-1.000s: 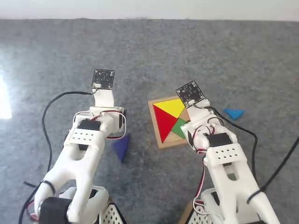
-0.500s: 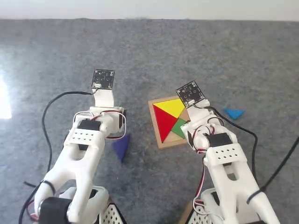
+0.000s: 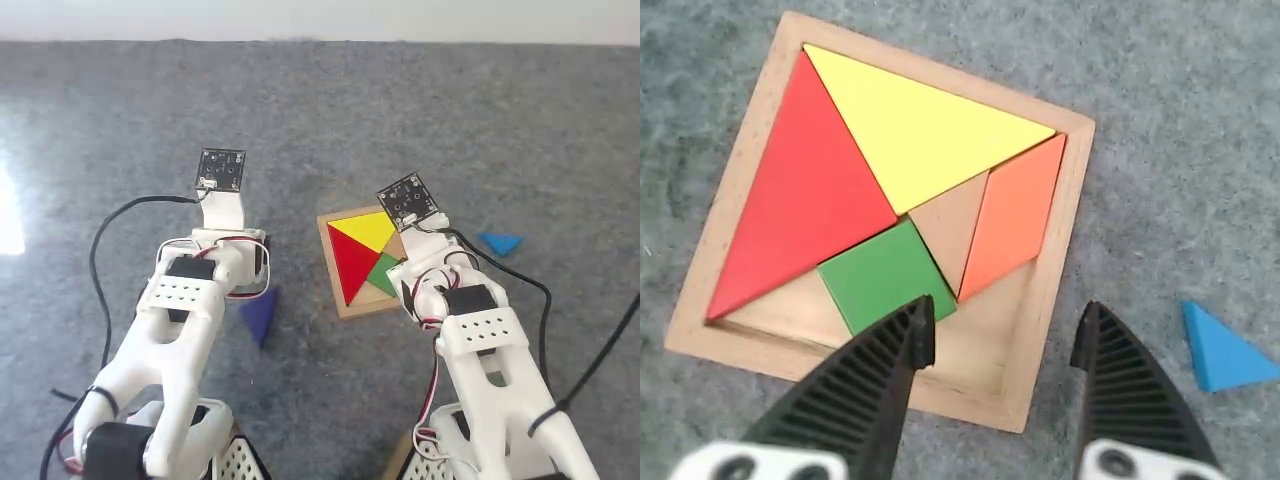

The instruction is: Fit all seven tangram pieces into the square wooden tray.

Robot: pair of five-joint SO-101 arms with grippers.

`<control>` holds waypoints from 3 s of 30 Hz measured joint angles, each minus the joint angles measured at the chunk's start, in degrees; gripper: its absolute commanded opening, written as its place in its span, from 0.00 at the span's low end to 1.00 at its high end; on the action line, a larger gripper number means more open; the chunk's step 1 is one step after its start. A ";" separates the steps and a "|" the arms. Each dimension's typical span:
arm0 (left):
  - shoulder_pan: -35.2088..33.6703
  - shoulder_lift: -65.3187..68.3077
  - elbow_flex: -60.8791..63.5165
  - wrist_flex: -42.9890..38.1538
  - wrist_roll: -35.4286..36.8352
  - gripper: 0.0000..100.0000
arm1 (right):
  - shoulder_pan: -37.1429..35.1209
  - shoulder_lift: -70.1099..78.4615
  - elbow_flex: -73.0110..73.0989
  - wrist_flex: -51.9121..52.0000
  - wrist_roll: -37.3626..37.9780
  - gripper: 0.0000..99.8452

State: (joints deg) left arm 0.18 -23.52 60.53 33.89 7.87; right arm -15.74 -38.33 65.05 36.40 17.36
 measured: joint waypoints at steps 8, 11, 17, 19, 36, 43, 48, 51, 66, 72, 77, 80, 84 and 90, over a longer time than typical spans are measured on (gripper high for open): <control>0.00 0.00 0.00 0.00 0.00 0.13 | 0.00 0.00 0.00 0.00 0.00 0.24; 0.00 0.00 0.00 0.00 0.00 0.13 | 0.00 0.00 0.00 0.00 0.00 0.24; 0.00 0.00 0.00 0.00 0.00 0.13 | 0.00 0.00 0.00 0.00 0.00 0.24; 0.00 0.00 0.00 0.00 0.00 0.13 | 0.00 0.00 0.00 0.00 0.00 0.24; -10.99 0.00 -8.26 12.66 -4.40 0.13 | -4.31 0.00 0.00 1.05 -4.75 0.24; -5.10 0.00 -8.53 15.91 -5.54 0.13 | -5.19 0.09 -1.85 7.56 -7.38 0.24; -4.13 0.00 -7.74 13.63 -5.45 0.13 | -5.45 7.38 -7.12 9.05 -7.56 0.24; -3.78 0.00 -7.12 12.48 -5.54 0.13 | -4.40 15.91 -13.98 13.80 -7.56 0.24; -3.78 0.00 -2.99 5.10 -5.54 0.13 | 29.19 32.53 -59.60 43.60 51.08 0.32; -3.78 0.00 -2.46 4.92 -5.54 0.13 | 29.36 44.84 -63.74 43.69 60.92 0.32; -3.78 0.00 -2.46 4.92 -5.54 0.13 | 32.53 50.29 -65.32 45.27 71.65 0.31; -3.78 0.00 -2.46 4.92 -5.54 0.13 | 32.79 52.75 -65.23 45.63 74.46 0.24; -3.78 0.00 -2.46 4.92 -5.54 0.13 | 31.74 54.59 -63.91 45.63 75.78 0.17; -3.78 0.00 -2.46 4.92 -5.54 0.13 | 28.22 56.62 -62.95 42.64 75.87 0.21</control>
State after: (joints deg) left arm -3.60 -23.52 58.07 38.81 2.33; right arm 12.48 18.29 2.11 79.03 93.23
